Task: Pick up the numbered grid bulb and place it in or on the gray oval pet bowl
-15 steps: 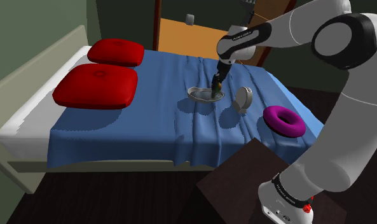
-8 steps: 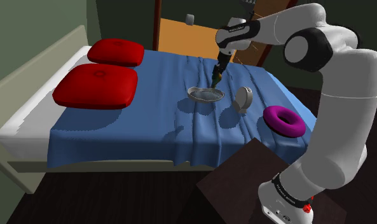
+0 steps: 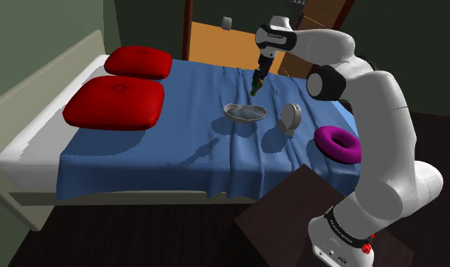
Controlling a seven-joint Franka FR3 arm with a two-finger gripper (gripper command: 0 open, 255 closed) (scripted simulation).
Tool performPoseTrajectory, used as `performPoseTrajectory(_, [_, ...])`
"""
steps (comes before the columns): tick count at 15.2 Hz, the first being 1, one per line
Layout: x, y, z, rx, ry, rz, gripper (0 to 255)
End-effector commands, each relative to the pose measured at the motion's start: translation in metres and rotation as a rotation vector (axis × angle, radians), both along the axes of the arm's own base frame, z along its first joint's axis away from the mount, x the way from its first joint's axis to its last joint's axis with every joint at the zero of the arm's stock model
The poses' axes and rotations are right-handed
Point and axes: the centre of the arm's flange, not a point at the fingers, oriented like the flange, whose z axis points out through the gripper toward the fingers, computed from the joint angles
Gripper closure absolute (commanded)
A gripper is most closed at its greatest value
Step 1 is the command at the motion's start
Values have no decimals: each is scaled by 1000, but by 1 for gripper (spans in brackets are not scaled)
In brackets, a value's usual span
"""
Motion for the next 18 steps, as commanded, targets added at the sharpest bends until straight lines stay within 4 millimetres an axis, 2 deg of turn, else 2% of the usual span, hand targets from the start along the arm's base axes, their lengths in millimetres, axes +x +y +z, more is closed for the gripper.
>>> performPoseTrajectory(1, [2, -3, -7, 0, 0, 1, 255])
performPoseTrajectory(17, [2, -3, -91, 0, 0, 1, 255])
performPoseTrajectory(18, [2, -3, -91, 0, 0, 1, 255])
